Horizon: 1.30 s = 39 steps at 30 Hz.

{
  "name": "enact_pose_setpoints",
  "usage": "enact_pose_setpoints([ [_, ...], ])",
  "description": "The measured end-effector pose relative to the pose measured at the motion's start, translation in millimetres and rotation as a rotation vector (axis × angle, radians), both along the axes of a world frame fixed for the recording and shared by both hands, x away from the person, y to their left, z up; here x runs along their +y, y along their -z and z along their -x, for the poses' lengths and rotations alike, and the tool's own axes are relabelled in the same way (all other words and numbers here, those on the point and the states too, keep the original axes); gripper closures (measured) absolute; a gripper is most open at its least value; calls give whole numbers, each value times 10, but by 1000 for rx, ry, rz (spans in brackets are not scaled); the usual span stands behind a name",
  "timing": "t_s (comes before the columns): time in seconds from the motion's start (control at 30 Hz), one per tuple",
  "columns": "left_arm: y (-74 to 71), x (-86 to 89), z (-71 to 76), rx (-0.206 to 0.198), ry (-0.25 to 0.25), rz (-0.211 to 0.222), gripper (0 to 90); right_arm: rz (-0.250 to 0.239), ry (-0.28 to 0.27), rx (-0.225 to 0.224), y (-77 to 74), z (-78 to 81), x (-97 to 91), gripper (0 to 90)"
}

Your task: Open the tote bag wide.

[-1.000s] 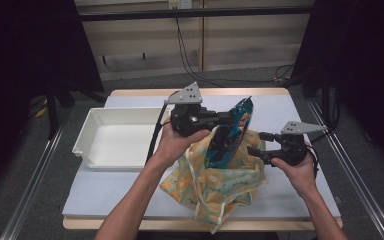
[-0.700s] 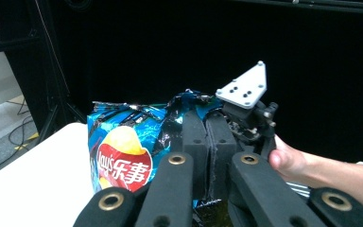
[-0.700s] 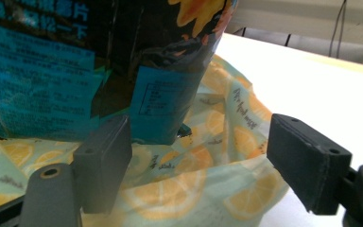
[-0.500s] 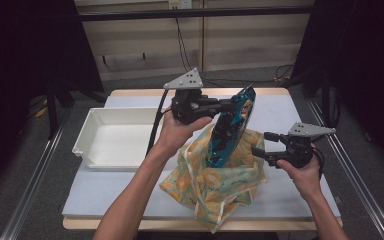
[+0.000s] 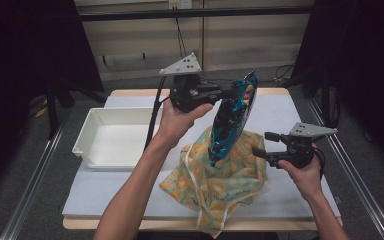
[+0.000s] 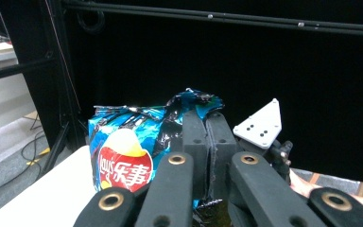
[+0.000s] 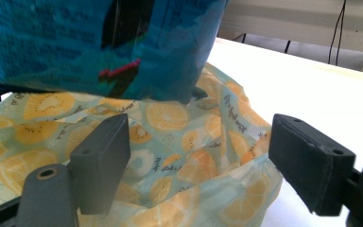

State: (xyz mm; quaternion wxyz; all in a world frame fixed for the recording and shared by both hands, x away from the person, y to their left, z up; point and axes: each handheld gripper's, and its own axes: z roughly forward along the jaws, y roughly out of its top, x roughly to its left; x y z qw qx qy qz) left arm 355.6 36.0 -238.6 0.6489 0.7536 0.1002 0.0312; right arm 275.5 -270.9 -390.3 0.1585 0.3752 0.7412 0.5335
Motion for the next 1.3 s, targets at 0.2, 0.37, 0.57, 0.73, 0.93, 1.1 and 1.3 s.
enact_pose_setpoints([
  [0.2,-65,145,-6,2,-16,35,891,3,-6,-5,-6,12,10,206],
  [0.37,-173,306,4,-11,-47,52,891,3,-17,-15,-2,20,23,195],
  [0.57,-270,447,17,-40,-80,34,891,-6,-37,-29,-6,38,46,170],
  [0.73,-288,575,-10,-31,-111,49,891,-12,-38,-43,-13,59,48,160],
  [0.93,-318,744,-29,-44,-141,33,891,-20,-23,-50,-7,100,35,135],
  [1.1,-323,919,-59,-40,-183,30,891,-26,-12,-61,13,190,6,117],
  [1.3,-254,1164,-114,-29,-229,24,891,-24,-4,-44,59,269,-10,73],
])
